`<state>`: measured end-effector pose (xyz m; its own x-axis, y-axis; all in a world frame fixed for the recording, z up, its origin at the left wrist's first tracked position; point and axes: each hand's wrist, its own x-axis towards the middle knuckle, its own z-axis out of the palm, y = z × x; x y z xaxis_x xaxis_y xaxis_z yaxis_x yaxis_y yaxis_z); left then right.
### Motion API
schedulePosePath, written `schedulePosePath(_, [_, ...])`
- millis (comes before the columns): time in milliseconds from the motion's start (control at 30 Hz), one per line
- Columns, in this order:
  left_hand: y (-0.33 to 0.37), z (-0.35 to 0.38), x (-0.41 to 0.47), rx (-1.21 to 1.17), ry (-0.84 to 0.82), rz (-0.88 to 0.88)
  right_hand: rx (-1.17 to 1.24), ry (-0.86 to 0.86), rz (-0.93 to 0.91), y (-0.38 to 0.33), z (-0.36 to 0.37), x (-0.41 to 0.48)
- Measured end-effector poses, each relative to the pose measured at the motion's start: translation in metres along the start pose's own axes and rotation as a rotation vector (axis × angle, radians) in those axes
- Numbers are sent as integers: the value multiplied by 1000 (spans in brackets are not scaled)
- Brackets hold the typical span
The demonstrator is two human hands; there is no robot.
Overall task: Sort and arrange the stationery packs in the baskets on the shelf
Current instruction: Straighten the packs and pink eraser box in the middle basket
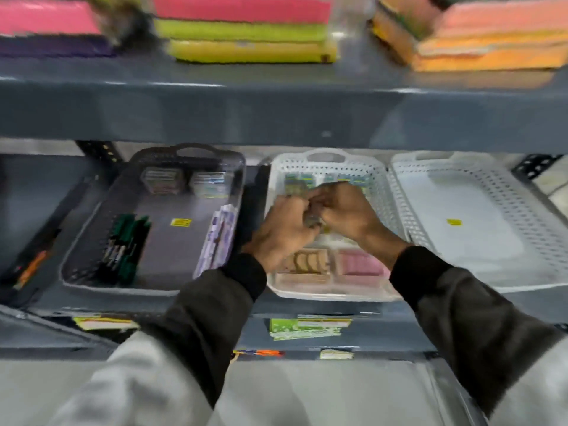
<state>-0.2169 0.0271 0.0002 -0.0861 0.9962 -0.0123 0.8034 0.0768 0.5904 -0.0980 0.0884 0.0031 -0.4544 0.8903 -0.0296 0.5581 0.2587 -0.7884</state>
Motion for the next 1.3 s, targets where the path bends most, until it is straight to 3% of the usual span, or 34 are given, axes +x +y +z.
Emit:
schedulePosePath(100, [19,30,0,-25,-134,106,-19,-49,41,34,-28,-25])
schedulePosePath(200, [30,42,-7,-66,-273,208,-229,-218,-39,48,-60,-51])
schedulePosePath(300, [32,50,-9,167,-365,232,-475,-436,-56,52,-77,-70])
schedulePosePath(467, [37,63,-5,360,-336,197,-774,-410,-96,68,-67,-73])
schedulePosePath(600, [39,70,-5,429,-316,179,-784,-393,-27,77,-65,-67])
schedulePosePath(867, [33,71,-1,316,-316,123,-722,-371,-27,81,-65,-63])
schedulePosePath(1300, [30,63,-10,333,-332,83,-696,-364,-32,85,-60,-64])
